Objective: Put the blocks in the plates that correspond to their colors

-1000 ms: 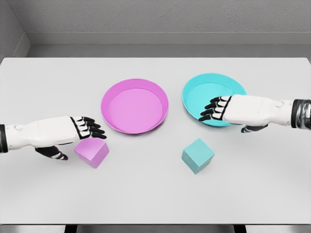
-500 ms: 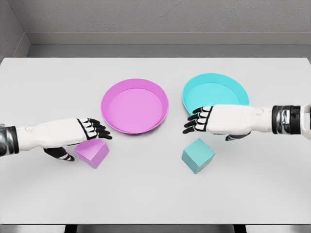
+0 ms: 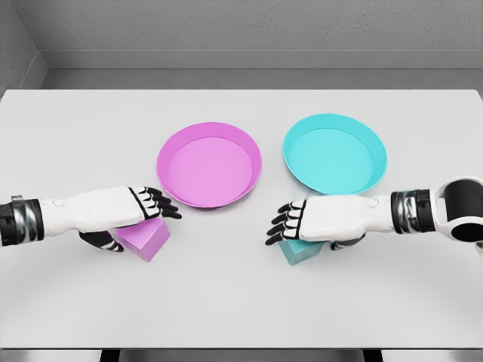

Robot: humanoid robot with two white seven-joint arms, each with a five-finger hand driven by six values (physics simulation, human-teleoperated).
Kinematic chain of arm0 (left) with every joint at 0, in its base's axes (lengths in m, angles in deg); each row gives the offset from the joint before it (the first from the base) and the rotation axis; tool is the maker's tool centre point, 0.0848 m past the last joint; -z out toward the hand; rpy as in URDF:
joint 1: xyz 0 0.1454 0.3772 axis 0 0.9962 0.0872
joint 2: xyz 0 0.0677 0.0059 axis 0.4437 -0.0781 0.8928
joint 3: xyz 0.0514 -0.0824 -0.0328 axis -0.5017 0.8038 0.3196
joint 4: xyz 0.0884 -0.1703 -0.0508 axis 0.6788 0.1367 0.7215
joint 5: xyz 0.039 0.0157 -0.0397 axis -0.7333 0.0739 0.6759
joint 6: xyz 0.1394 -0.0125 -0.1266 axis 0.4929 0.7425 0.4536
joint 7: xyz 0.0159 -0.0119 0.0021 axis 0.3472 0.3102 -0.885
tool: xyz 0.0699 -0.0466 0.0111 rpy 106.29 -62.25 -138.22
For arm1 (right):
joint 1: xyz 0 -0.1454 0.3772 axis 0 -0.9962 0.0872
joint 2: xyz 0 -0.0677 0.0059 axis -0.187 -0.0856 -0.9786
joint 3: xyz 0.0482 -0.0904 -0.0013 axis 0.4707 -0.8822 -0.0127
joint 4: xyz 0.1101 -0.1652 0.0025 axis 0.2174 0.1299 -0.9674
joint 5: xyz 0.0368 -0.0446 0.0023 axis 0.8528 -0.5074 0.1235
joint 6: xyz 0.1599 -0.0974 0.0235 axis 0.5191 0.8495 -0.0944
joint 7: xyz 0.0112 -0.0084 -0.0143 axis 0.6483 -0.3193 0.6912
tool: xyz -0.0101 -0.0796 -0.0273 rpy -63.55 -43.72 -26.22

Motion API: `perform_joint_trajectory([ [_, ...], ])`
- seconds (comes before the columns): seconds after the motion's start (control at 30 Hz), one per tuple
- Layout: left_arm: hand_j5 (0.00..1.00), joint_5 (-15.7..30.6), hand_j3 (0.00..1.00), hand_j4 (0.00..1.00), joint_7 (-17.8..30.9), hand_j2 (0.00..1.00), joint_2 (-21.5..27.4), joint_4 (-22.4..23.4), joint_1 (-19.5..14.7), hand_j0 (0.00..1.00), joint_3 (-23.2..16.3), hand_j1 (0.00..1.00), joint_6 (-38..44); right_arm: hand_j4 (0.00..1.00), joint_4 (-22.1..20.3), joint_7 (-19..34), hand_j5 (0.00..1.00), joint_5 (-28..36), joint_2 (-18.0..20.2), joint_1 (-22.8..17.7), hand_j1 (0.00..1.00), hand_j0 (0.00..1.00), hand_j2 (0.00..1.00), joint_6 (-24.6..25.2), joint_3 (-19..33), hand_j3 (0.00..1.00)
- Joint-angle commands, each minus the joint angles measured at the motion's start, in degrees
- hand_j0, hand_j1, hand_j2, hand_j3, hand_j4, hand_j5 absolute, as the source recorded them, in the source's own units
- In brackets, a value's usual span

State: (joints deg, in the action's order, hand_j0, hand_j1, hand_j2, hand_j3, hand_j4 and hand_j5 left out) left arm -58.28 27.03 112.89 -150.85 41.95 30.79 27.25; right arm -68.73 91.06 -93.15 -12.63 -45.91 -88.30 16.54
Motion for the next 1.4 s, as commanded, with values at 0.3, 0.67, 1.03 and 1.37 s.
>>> perform_joint_trajectory([
  [0.3,0.66,0.11,0.66,0.66,-0.02,0.66,0.02,-0.10,0.00,0.66,-0.99,0.66,-2.37,0.99,0.08,-0.02,0.99,0.13,0.21,-0.18,0.99,0.99,0.99,0.14,-0.14,0.99],
  [0.67,0.45,0.11,0.45,0.45,-0.02,0.45,0.11,-0.01,-1.05,0.45,-1.35,0.45,-5.18,0.76,0.78,-0.02,0.76,-1.98,-3.04,0.00,0.76,0.76,0.76,0.14,0.03,0.76],
  [1.03,0.38,0.55,0.38,0.38,-0.11,0.38,0.29,-0.01,-4.57,0.38,-1.35,0.38,-6.17,0.73,2.36,-0.02,0.73,-2.42,-3.04,-0.62,0.73,0.73,0.73,0.14,3.81,0.73],
  [1.37,0.36,0.90,0.36,0.36,-0.11,0.36,-3.05,1.04,-11.16,0.36,-1.35,0.36,-6.17,0.73,4.29,-0.02,0.73,5.58,-2.34,-0.62,0.73,0.73,0.73,0.14,9.52,0.73],
])
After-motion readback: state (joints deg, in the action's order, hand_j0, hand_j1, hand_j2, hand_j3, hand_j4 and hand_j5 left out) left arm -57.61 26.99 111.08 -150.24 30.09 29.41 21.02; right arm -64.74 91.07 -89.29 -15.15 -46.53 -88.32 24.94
